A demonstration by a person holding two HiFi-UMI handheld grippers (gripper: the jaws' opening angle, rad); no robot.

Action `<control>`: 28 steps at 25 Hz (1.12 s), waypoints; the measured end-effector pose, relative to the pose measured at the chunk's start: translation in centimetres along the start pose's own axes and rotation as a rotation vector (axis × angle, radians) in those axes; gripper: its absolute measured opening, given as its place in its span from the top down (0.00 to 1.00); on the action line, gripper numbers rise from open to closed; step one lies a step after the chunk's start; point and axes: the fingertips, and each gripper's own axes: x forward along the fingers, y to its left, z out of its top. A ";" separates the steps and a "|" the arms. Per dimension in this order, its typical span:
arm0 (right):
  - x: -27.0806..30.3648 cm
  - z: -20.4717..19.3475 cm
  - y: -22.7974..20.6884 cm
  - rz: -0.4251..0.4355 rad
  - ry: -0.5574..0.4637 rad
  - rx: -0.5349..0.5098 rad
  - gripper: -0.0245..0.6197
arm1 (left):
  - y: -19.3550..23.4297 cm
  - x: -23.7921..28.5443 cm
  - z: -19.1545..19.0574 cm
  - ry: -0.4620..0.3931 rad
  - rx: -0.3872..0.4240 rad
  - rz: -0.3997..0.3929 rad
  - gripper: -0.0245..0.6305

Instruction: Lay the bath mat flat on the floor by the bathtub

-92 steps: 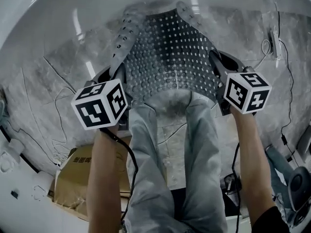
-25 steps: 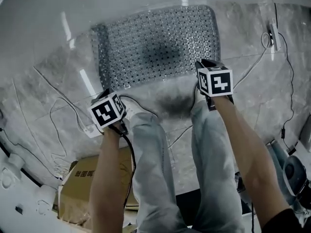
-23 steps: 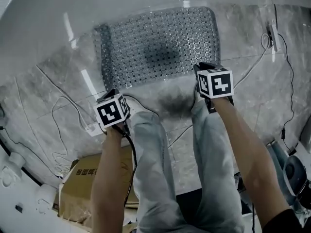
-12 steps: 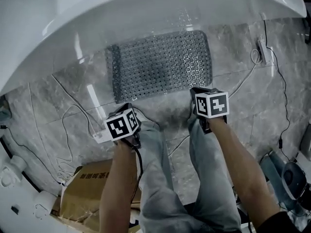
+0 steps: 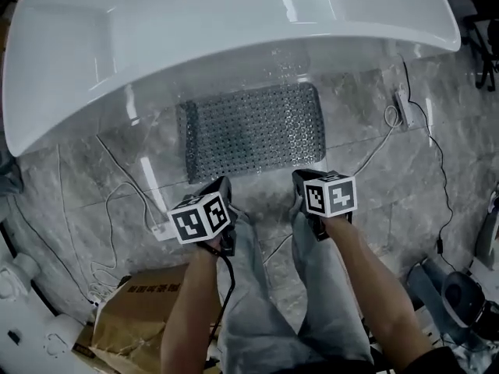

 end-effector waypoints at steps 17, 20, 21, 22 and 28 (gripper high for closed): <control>-11.7 2.5 9.4 0.179 -0.224 0.086 0.95 | -9.9 -12.2 -1.2 -0.040 0.198 0.006 0.96; -13.8 4.1 11.4 0.198 -0.261 0.060 0.95 | -10.9 -14.7 0.2 -0.086 0.196 -0.002 0.96; -14.5 4.6 12.1 0.210 -0.273 0.048 0.95 | -11.3 -15.6 0.8 -0.105 0.196 -0.004 0.96; -15.4 5.2 12.8 0.225 -0.289 0.038 0.95 | -11.6 -16.5 1.4 -0.125 0.197 -0.004 0.96; -21.4 9.7 15.3 0.257 -0.434 0.029 0.95 | -13.8 -21.6 5.2 -0.256 0.186 0.012 0.96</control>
